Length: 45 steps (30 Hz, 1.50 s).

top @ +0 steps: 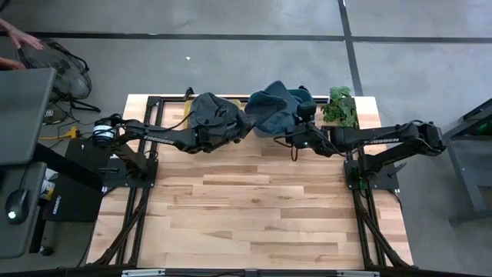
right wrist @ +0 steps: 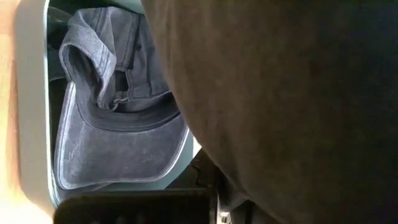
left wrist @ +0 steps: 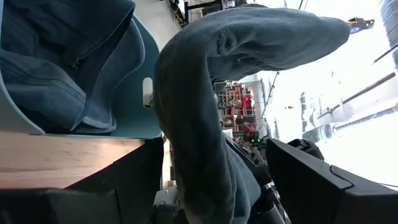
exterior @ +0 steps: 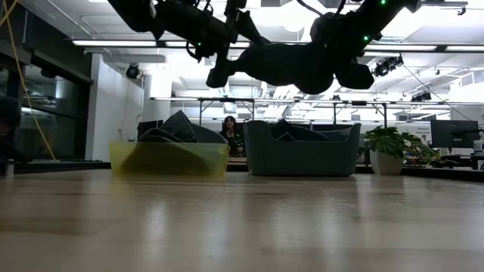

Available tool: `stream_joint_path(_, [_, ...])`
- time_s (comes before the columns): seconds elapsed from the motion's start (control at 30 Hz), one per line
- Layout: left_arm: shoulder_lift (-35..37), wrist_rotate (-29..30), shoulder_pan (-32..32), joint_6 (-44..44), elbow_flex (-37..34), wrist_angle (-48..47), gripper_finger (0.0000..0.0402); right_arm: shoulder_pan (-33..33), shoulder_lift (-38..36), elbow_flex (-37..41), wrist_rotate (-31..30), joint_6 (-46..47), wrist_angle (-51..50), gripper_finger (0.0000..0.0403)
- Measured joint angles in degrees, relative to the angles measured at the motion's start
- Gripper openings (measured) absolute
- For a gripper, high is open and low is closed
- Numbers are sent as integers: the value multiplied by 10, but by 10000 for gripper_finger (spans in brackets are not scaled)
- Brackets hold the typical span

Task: Pick & Place hat
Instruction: Put the blue cap into the blue bin

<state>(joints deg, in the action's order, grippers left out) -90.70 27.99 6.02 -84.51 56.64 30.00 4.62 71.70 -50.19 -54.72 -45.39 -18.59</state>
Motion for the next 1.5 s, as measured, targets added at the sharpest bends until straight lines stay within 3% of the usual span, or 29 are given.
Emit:
stream_joint_path(0.73, [-15, 4, 1, 2, 38, -32, 272, -1, 0, 0, 15, -11, 26, 1])
stream_joint_path(0.9, [-14, -12, 4, -2, 38, -35, 212, -2, 0, 0, 28, -10, 29, 1])
stream_joint_path(1.23, [-14, -11, 4, -8, 37, -49, 15, -2, 0, 0, 28, -11, 30, 1])
stream_joint_path(1.5, [-14, -15, 4, 9, 37, -49, 4, -2, 0, 0, 27, -11, 26, 3])
